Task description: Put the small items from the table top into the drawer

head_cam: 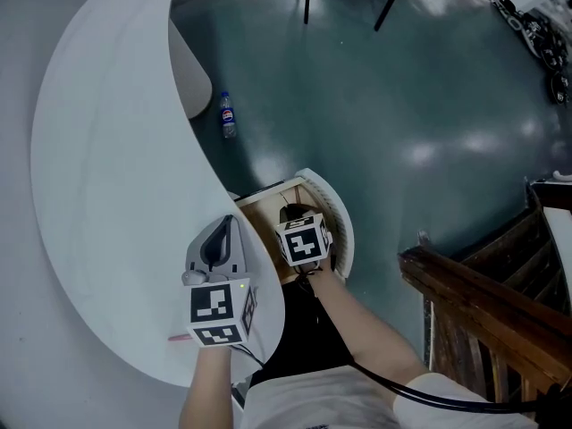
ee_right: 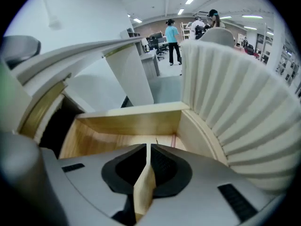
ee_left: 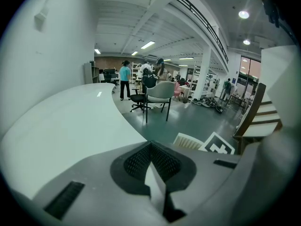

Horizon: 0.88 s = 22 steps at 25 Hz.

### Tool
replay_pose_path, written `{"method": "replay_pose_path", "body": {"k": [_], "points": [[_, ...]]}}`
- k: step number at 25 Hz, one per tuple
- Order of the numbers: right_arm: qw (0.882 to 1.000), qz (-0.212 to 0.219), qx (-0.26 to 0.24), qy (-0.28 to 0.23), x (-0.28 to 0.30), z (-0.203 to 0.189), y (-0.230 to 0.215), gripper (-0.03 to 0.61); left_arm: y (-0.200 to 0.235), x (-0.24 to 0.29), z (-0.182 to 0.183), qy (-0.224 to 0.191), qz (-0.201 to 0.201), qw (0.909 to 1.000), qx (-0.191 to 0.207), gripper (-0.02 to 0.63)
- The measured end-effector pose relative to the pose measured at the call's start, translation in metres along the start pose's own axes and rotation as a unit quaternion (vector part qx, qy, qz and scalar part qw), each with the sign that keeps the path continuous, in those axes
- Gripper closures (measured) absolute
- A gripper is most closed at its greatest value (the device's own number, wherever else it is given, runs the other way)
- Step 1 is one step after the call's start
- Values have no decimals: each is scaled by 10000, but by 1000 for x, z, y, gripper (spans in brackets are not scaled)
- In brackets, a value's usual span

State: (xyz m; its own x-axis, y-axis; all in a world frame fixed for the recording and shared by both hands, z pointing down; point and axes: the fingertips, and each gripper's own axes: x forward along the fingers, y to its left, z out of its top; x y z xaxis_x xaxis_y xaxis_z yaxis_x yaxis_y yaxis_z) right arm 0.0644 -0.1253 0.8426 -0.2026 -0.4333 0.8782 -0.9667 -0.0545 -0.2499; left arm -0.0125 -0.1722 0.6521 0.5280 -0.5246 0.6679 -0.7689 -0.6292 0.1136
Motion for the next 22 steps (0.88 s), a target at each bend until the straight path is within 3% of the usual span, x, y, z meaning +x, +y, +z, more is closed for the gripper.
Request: {"method": "replay_pose_path", "body": {"k": [9,22], "points": [[9940,683,-115,-849,-80,36,30,540,-13,-42,6,-292,351,9983,-350,589],[9780,1006,-977,-1546,-277,21,39,540,-71,-172,21,-927,1130,9874,-607,591]]}}
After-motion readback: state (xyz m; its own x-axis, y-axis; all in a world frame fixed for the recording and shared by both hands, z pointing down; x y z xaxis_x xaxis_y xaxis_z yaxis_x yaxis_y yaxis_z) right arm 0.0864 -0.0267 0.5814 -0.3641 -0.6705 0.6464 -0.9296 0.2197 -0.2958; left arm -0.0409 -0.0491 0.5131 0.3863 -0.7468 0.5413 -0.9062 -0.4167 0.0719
